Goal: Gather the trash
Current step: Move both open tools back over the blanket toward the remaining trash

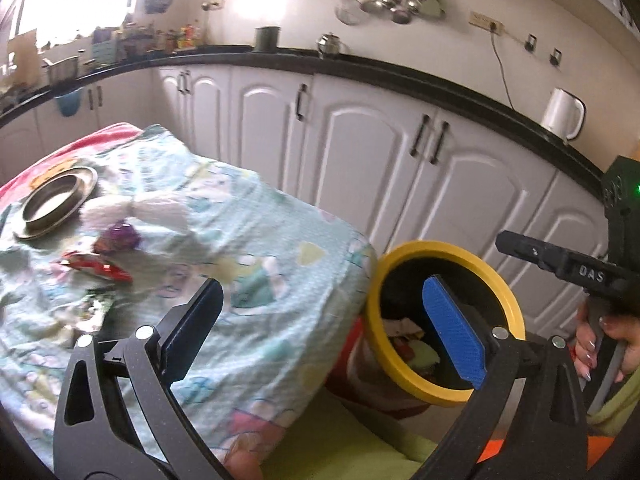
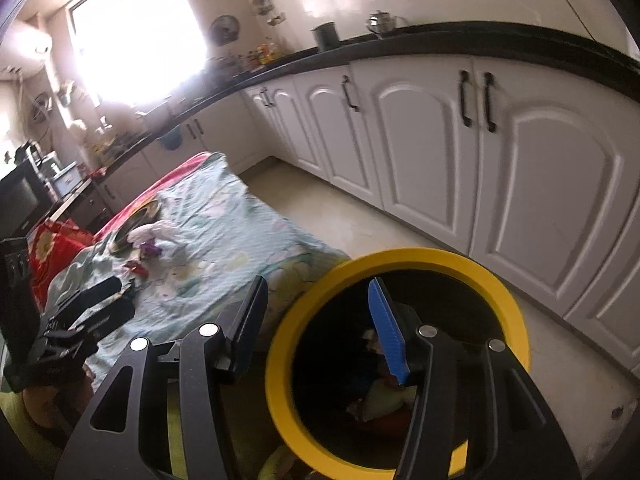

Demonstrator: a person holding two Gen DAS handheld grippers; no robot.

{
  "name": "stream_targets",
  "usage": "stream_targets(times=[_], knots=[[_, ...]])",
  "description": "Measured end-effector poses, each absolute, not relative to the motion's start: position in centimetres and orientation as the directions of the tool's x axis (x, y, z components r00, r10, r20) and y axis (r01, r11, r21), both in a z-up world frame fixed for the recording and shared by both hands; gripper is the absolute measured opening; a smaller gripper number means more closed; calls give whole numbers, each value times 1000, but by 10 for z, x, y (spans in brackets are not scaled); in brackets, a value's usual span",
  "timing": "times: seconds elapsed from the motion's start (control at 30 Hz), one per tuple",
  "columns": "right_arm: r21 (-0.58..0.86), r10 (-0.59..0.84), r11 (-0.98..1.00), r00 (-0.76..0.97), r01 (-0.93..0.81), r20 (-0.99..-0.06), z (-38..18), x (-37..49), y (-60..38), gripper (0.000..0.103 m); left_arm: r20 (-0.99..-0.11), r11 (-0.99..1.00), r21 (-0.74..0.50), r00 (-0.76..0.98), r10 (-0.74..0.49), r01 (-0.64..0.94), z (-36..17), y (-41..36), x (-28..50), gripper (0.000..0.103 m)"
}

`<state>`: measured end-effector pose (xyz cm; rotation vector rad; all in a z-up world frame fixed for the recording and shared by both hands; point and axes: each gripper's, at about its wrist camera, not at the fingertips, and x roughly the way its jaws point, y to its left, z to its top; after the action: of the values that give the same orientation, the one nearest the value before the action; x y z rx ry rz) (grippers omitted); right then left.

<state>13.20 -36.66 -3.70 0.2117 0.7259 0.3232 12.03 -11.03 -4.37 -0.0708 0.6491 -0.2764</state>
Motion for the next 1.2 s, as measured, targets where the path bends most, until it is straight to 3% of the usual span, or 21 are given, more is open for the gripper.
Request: stream_targets(times=[0.83, 1.2], knots=[[214, 524, 841, 651, -496, -549, 12, 135, -242, 52, -477, 984, -178, 874, -91, 5, -16, -10, 99, 92], [172, 567, 795, 612, -581, -552, 15, 139, -196, 53, -489, 975, -206, 872, -31, -81, -22, 29, 97, 92]])
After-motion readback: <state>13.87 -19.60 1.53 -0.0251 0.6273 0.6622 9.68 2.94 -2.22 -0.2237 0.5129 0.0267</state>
